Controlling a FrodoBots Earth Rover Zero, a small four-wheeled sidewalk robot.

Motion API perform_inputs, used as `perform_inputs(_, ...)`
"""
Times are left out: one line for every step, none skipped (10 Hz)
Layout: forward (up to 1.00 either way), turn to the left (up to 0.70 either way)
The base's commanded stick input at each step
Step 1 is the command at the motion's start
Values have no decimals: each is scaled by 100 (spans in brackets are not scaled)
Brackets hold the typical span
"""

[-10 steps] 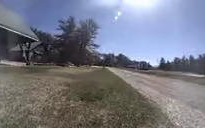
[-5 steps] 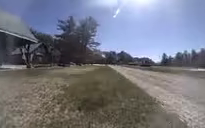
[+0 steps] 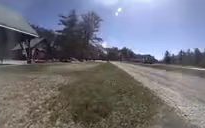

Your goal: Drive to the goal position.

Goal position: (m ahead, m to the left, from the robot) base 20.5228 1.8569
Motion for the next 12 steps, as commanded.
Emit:
perform_inputs(69,6)
perform_inputs(69,6)
perform_inputs(69,6)
perform_inputs(69,6)
perform_inputs(69,6)
perform_inputs(69,6)
perform_inputs(69,6)
perform_inputs(69,6)
perform_inputs(69,6)
perform_inputs(69,6)
perform_inputs(69,6)
perform_inputs(69,6)
